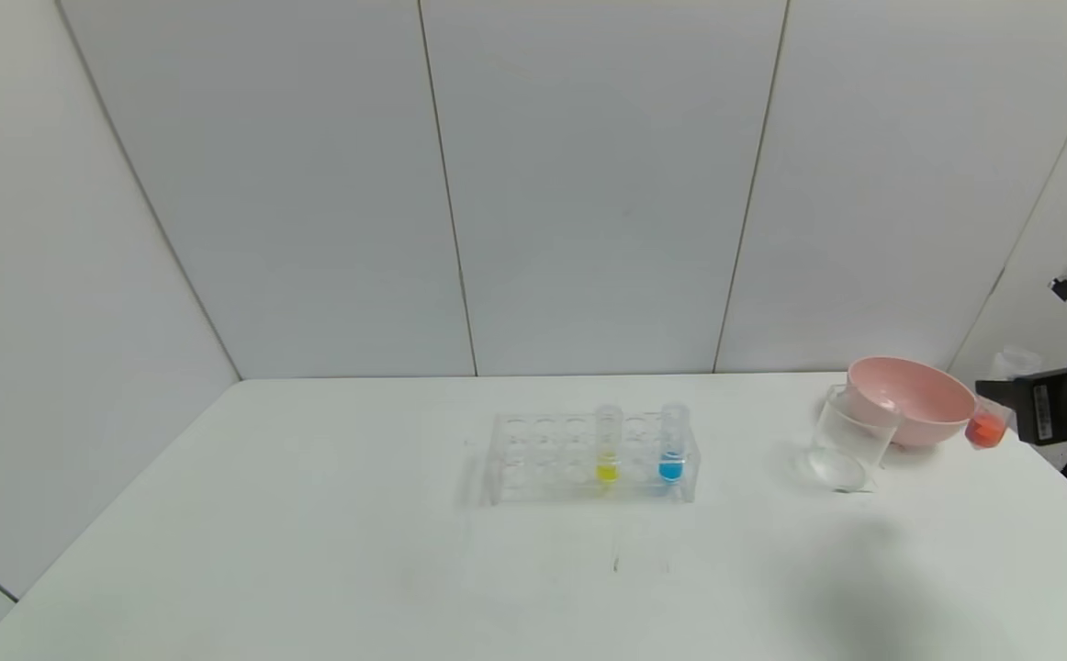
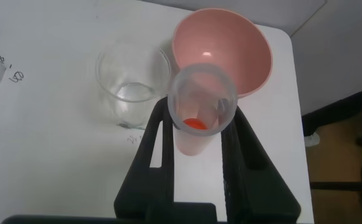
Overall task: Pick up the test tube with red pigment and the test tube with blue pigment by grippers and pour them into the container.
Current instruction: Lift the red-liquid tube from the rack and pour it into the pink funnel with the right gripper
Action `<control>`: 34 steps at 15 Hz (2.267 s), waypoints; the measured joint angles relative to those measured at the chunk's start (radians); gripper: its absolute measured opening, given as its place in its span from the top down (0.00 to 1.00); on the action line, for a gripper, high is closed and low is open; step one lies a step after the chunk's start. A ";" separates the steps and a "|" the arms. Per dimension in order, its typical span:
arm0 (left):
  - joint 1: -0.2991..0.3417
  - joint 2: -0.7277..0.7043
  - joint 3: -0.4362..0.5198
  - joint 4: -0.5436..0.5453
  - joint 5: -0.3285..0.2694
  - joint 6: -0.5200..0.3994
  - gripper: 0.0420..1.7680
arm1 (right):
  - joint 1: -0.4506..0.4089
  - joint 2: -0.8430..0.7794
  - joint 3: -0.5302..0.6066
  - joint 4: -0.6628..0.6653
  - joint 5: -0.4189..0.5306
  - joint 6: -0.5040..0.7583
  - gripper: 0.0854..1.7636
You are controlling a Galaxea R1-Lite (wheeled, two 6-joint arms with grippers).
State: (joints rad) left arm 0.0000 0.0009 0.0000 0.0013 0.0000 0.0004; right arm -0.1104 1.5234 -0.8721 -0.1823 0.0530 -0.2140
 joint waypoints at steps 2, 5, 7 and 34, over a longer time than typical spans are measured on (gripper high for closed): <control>0.000 0.000 0.000 0.000 0.000 0.000 0.00 | 0.004 0.061 -0.033 -0.026 -0.002 -0.021 0.75; 0.000 0.000 0.000 0.000 0.000 0.000 0.00 | 0.010 0.162 -0.047 -0.203 0.003 -0.077 0.75; 0.000 0.000 0.000 0.000 0.000 0.000 0.00 | 0.015 0.225 -0.049 -0.280 0.005 -0.119 0.75; 0.000 0.000 0.000 0.000 0.000 0.000 0.00 | 0.042 0.248 -0.344 0.245 -0.024 -0.530 0.75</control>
State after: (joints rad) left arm 0.0000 0.0009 0.0000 0.0009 0.0000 0.0004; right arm -0.0687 1.7713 -1.2162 0.0630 0.0289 -0.7436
